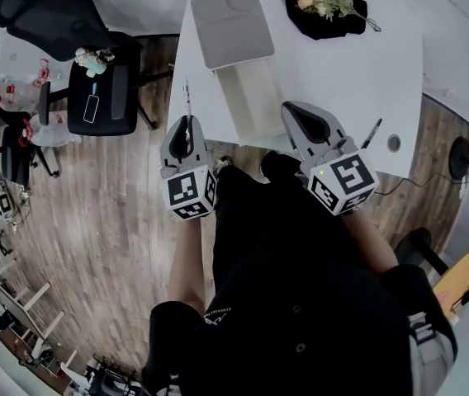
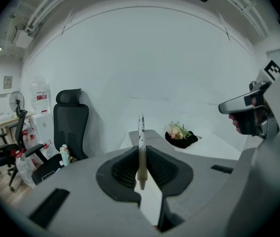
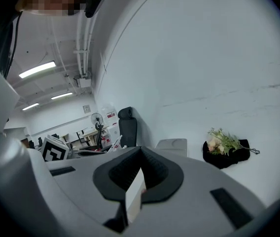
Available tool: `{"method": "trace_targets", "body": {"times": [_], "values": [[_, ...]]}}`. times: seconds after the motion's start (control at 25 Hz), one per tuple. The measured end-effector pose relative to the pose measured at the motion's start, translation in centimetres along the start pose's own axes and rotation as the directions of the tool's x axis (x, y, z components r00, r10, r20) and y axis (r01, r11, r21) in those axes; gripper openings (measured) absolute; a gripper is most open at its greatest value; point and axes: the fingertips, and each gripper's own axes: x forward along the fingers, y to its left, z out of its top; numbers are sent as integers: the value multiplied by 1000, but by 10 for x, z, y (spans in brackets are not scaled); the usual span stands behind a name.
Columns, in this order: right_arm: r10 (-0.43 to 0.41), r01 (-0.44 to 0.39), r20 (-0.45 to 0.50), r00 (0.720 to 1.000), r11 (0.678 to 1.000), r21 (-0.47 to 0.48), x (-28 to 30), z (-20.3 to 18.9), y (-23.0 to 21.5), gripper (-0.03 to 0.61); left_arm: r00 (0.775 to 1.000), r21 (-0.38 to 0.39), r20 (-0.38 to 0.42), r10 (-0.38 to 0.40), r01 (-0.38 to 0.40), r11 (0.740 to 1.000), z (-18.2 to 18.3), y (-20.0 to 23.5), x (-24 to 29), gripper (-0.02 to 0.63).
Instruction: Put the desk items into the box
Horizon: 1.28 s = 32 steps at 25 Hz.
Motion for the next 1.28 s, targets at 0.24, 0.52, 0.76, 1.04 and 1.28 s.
{"method": "trace_targets", "body": {"times": [0.24,0.52,0.76,1.04,1.28], "values": [[35,-34,26,999,999,-12,3,14,-3,-2,998,-23,66,-9,10,1000,35,-16,-24,55],[77,-76,24,997,997,-23,2,18,0,-2,995,-13,84,-50,52,999,44,-45,-37,55],[87,-86,30,996,996,-21,-1,18,-5,-2,992,-1,104,-76,76,997,50,-65,-40,55],[96,-95,28,995,995,-31,0,17,-1,-2,991,7,109,-79,79,997,49,-68,-45,55],[60,-59,33,998,998,-16,-3,16,-3,-2,989,11,92,-113,112,994,44,-73,-44,55]]}}
